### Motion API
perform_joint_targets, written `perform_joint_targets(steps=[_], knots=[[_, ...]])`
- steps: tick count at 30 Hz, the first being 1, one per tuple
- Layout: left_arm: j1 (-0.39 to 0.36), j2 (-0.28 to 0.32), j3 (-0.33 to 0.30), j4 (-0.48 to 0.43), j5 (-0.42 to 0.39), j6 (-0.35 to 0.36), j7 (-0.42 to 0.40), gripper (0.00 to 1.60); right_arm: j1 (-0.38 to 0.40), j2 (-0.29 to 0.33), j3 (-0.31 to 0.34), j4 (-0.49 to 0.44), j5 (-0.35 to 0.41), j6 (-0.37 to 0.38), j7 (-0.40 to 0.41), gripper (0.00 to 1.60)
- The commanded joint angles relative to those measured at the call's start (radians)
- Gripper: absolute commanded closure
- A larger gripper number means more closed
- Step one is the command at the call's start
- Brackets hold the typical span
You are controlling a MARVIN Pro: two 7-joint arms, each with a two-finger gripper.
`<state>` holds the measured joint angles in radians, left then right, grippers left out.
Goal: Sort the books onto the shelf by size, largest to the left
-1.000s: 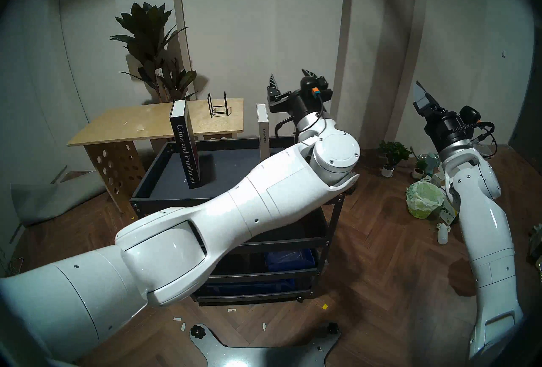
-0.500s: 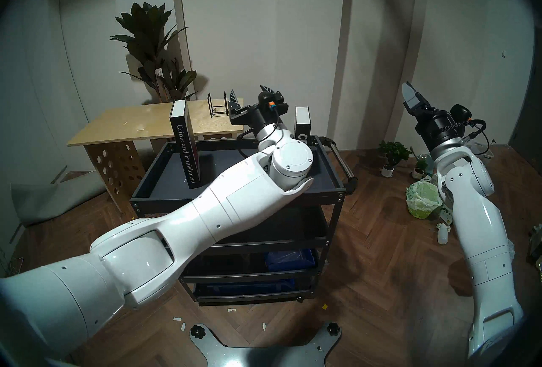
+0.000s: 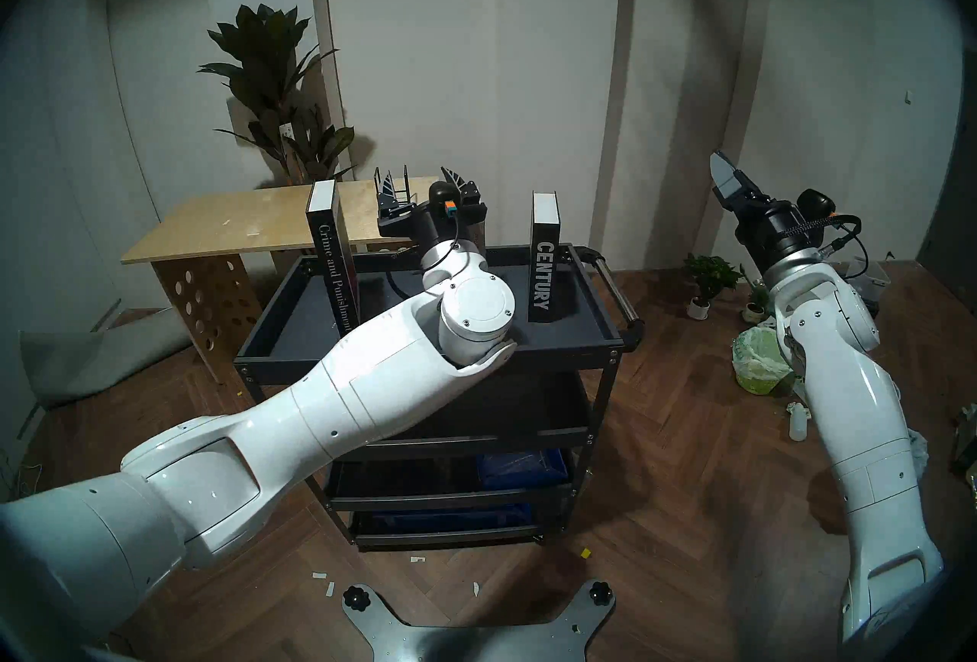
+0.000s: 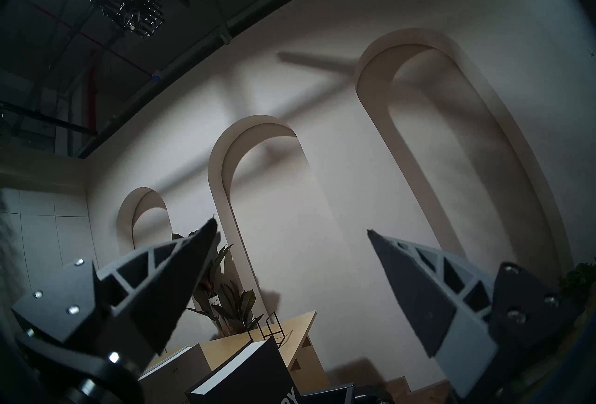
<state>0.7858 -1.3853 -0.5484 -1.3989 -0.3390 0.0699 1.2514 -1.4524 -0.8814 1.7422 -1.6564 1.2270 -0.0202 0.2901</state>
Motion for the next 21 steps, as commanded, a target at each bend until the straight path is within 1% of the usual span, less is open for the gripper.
perform_joint_targets(steps=[1, 4, 5, 6, 7, 9, 10, 11, 12, 14, 19, 20, 21], knots=[[0.032, 0.125, -0.007, -0.116, -0.001, 0.026, -0.034, 0.00, 0.032, 0.003, 0.003, -0.002, 0.000, -0.007, -0.003, 0.00], [0.052, 0.147, -0.014, -0.149, -0.003, 0.037, -0.046, 0.00, 0.038, 0.003, -0.001, -0.001, -0.001, -0.007, -0.005, 0.00], [0.058, 0.176, -0.011, -0.170, -0.005, 0.042, -0.052, 0.00, 0.040, 0.003, -0.002, 0.000, -0.001, -0.007, -0.005, 0.00], [0.065, 0.168, -0.018, -0.177, -0.005, 0.046, -0.057, 0.00, 0.042, 0.002, -0.004, 0.001, -0.002, -0.006, -0.006, 0.00], [0.071, 0.192, -0.017, -0.199, -0.006, 0.050, -0.063, 0.00, 0.044, 0.002, -0.006, 0.001, -0.002, -0.006, -0.006, 0.00], [0.082, 0.220, -0.020, -0.227, -0.009, 0.057, -0.073, 0.00, 0.047, 0.001, -0.011, 0.003, -0.002, -0.005, -0.007, 0.00], [0.087, 0.219, -0.024, -0.233, -0.010, 0.060, -0.077, 0.00, 0.048, 0.000, -0.013, 0.003, -0.003, -0.005, -0.008, 0.00], [0.094, 0.259, -0.019, -0.262, -0.012, 0.065, -0.085, 0.00, 0.051, 0.000, -0.016, 0.004, -0.003, -0.005, -0.008, 0.00], [0.099, 0.235, -0.029, -0.253, -0.013, 0.068, -0.089, 0.00, 0.052, -0.001, -0.018, 0.005, -0.003, -0.005, -0.009, 0.00], [0.114, 0.278, -0.030, -0.296, -0.019, 0.076, -0.101, 0.00, 0.056, -0.001, -0.022, 0.007, -0.003, -0.005, -0.010, 0.00], [0.149, 0.329, -0.050, -0.354, -0.032, 0.098, -0.127, 0.00, 0.066, -0.004, -0.035, 0.011, -0.004, -0.005, -0.012, 0.00], [0.156, 0.359, -0.052, -0.374, -0.036, 0.103, -0.135, 0.00, 0.069, -0.004, -0.038, 0.012, -0.004, -0.005, -0.013, 0.00], [0.162, 0.349, -0.062, -0.379, -0.039, 0.107, -0.138, 0.00, 0.071, -0.004, -0.041, 0.012, -0.004, -0.005, -0.013, 0.00]])
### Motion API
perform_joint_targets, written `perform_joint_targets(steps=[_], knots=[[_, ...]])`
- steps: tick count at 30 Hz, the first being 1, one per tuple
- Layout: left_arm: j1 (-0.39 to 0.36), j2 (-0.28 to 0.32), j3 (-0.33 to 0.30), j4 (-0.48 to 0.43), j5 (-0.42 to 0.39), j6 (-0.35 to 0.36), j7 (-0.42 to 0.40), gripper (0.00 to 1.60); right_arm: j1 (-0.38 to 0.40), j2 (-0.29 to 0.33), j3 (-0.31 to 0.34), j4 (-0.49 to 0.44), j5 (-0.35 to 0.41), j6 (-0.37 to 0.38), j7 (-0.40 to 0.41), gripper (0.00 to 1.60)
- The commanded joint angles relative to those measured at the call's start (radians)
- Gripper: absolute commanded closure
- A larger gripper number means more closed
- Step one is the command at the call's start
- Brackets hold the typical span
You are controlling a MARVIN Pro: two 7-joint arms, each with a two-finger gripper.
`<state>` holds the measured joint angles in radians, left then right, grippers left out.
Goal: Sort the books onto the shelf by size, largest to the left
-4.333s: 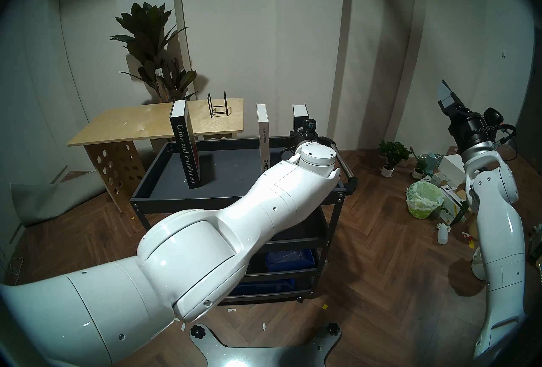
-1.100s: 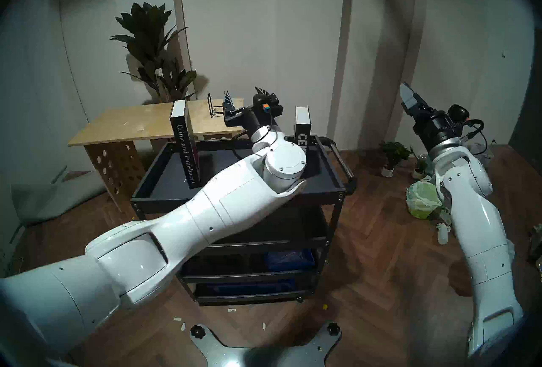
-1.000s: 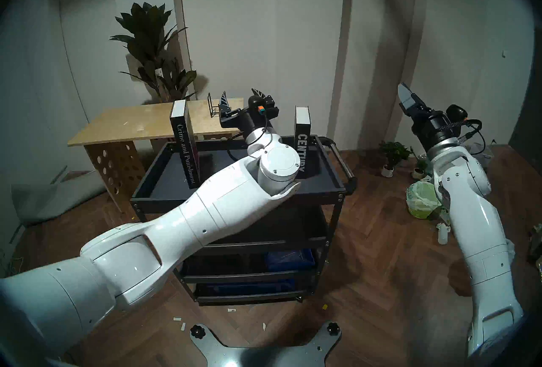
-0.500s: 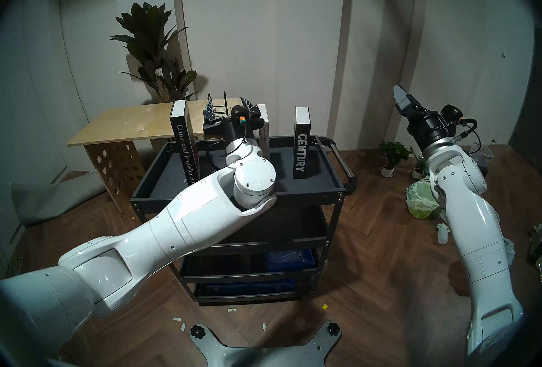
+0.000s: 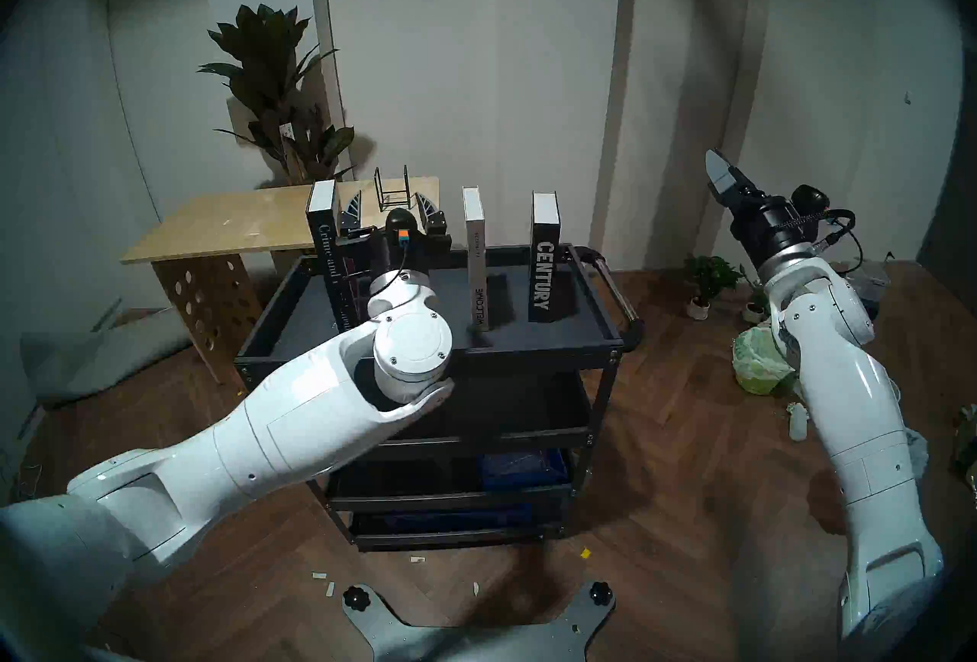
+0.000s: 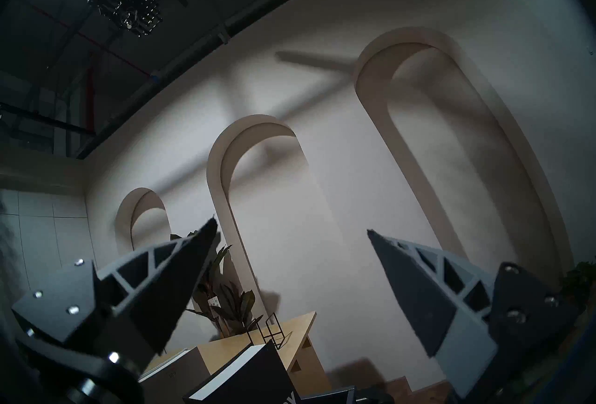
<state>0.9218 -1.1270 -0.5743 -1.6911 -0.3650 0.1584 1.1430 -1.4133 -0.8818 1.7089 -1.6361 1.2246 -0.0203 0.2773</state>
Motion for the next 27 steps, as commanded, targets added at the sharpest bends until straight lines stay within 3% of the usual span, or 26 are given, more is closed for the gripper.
perform_joint_targets(steps=[1, 12, 13, 14, 15, 16, 18, 20, 27], knots=[[0.033, 0.107, -0.041, -0.100, -0.017, 0.022, -0.035, 0.00, 0.034, -0.004, -0.010, -0.007, -0.002, -0.006, -0.001, 0.00], [0.110, 0.256, -0.125, -0.262, -0.107, 0.069, -0.112, 0.00, 0.074, -0.006, -0.041, 0.004, -0.007, -0.011, -0.011, 0.00], [0.117, 0.248, -0.140, -0.264, -0.114, 0.074, -0.116, 0.00, 0.077, -0.007, -0.044, 0.005, -0.008, -0.012, -0.012, 0.00], [0.127, 0.285, -0.145, -0.289, -0.133, 0.079, -0.132, 0.00, 0.083, -0.008, -0.047, 0.007, -0.009, -0.013, -0.014, 0.00], [0.136, 0.272, -0.162, -0.290, -0.146, 0.082, -0.138, 0.00, 0.086, -0.009, -0.050, 0.008, -0.010, -0.013, -0.015, 0.00], [0.143, 0.304, -0.168, -0.308, -0.165, 0.087, -0.154, 0.00, 0.090, -0.010, -0.053, 0.010, -0.012, -0.015, -0.016, 0.00], [0.161, 0.305, -0.198, -0.317, -0.195, 0.098, -0.177, 0.00, 0.098, -0.012, -0.059, 0.012, -0.014, -0.017, -0.018, 0.00], [0.176, 0.347, -0.223, -0.338, -0.241, 0.106, -0.209, 0.00, 0.107, -0.015, -0.065, 0.016, -0.019, -0.021, -0.021, 0.00], [0.214, 0.411, -0.331, -0.352, -0.406, 0.133, -0.317, 0.00, 0.137, -0.031, -0.083, 0.031, -0.041, -0.043, -0.027, 0.00]])
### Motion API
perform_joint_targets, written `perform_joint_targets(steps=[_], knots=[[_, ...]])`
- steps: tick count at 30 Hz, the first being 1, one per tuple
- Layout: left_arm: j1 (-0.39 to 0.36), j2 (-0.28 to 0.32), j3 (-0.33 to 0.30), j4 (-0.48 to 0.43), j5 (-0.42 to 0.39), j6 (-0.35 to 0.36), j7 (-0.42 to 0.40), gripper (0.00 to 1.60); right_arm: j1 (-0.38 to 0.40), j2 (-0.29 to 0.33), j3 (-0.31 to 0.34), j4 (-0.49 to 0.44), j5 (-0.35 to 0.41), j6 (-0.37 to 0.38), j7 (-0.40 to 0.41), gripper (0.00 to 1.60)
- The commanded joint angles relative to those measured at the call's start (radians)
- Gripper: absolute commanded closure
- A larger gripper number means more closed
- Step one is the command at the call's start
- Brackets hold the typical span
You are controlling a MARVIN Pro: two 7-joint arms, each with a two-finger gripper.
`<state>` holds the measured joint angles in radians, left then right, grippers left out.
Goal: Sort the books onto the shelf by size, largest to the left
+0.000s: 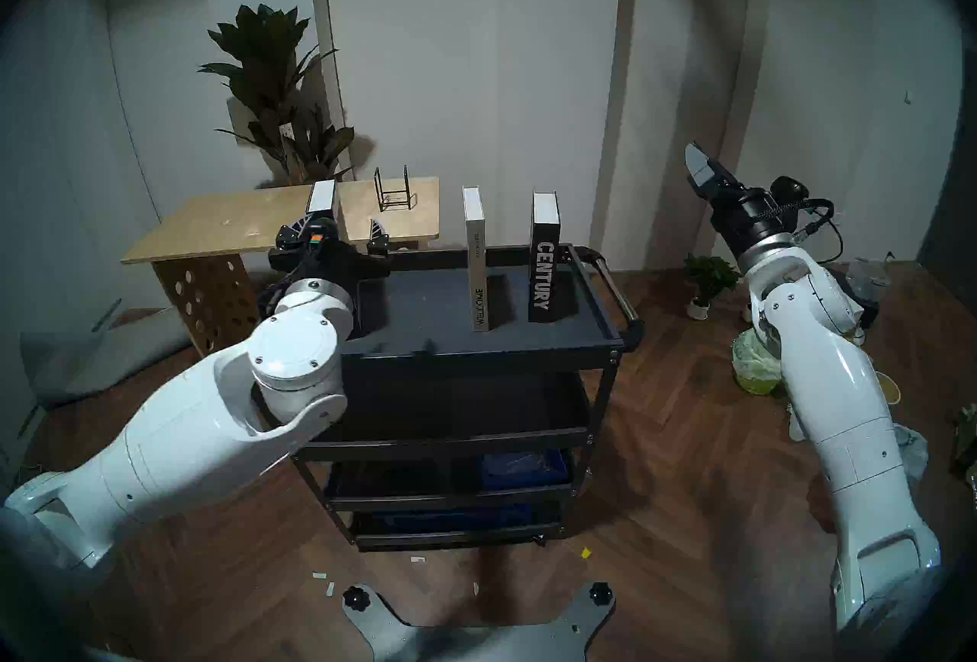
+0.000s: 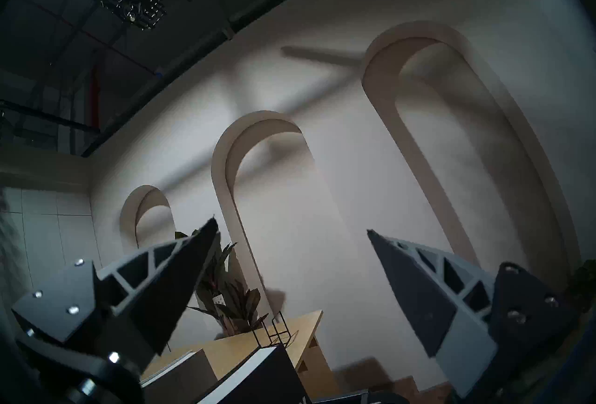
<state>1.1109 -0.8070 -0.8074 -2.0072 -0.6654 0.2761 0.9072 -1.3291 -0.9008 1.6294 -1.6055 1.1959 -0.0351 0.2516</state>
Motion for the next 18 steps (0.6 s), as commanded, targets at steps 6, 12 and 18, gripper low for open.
perform_joint_targets(steps=[6, 12, 18], knots=[[-0.003, 0.085, -0.118, 0.035, -0.183, 0.014, -0.129, 0.00, 0.069, -0.025, -0.012, 0.013, -0.030, -0.054, 0.004, 0.00], [-0.046, -0.008, -0.078, 0.130, -0.106, -0.003, -0.058, 0.00, 0.073, -0.032, -0.014, 0.014, -0.036, -0.062, 0.010, 0.00], [-0.070, -0.051, -0.066, 0.163, -0.103, -0.013, -0.056, 0.00, 0.065, -0.032, -0.004, 0.016, -0.042, -0.067, 0.012, 0.00]])
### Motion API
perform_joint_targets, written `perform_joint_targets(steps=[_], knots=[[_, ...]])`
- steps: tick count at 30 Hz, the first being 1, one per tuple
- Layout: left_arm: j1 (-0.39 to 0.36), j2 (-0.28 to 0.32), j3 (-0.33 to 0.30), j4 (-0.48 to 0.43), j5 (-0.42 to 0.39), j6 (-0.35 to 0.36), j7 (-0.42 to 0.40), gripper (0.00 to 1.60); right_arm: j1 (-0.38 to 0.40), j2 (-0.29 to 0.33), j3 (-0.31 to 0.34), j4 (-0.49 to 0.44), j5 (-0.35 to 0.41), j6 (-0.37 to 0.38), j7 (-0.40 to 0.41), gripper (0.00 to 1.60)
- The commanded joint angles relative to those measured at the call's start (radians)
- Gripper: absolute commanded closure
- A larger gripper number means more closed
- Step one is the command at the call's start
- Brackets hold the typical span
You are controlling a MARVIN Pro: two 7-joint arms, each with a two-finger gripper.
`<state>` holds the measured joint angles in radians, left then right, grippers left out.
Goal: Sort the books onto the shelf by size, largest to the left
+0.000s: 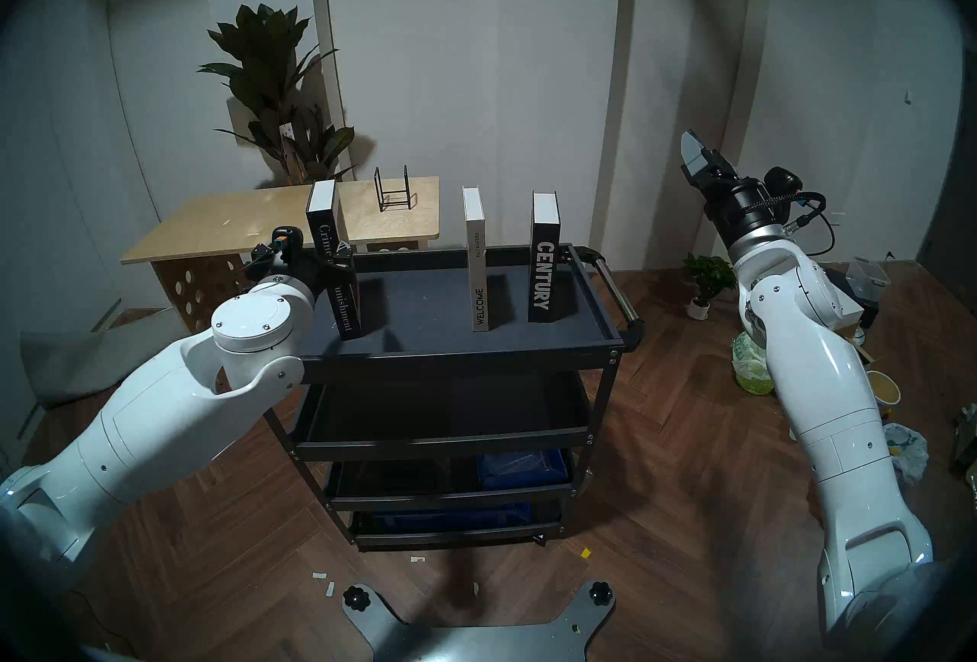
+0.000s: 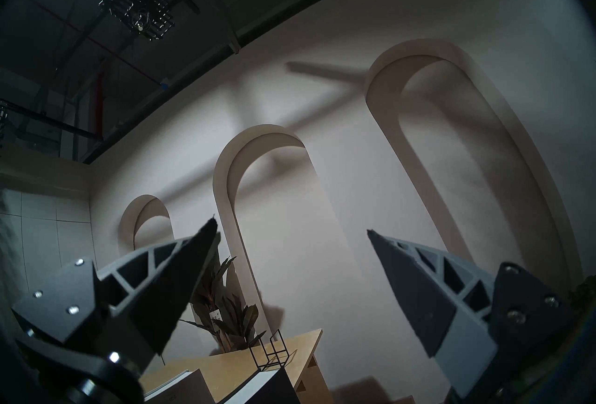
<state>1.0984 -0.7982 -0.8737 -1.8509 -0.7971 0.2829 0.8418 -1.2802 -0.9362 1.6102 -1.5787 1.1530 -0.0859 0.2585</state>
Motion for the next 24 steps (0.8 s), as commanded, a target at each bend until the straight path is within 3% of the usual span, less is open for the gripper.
perform_joint_targets(steps=[1, 6, 18, 24], knots=[[-0.059, -0.061, 0.002, -0.003, 0.025, -0.021, 0.004, 0.00, 0.013, 0.005, 0.021, -0.010, -0.001, -0.018, 0.006, 0.00], [-0.061, -0.073, 0.006, -0.015, 0.038, -0.024, 0.023, 0.00, 0.010, 0.007, 0.033, -0.009, -0.004, -0.021, 0.009, 0.00], [-0.145, -0.215, 0.041, 0.190, 0.095, -0.041, 0.095, 0.00, 0.005, 0.003, 0.041, -0.005, -0.008, -0.030, 0.032, 0.00], [-0.177, -0.250, 0.050, 0.253, 0.112, -0.061, 0.099, 0.00, -0.002, 0.008, 0.045, -0.001, -0.011, -0.034, 0.038, 0.00]])
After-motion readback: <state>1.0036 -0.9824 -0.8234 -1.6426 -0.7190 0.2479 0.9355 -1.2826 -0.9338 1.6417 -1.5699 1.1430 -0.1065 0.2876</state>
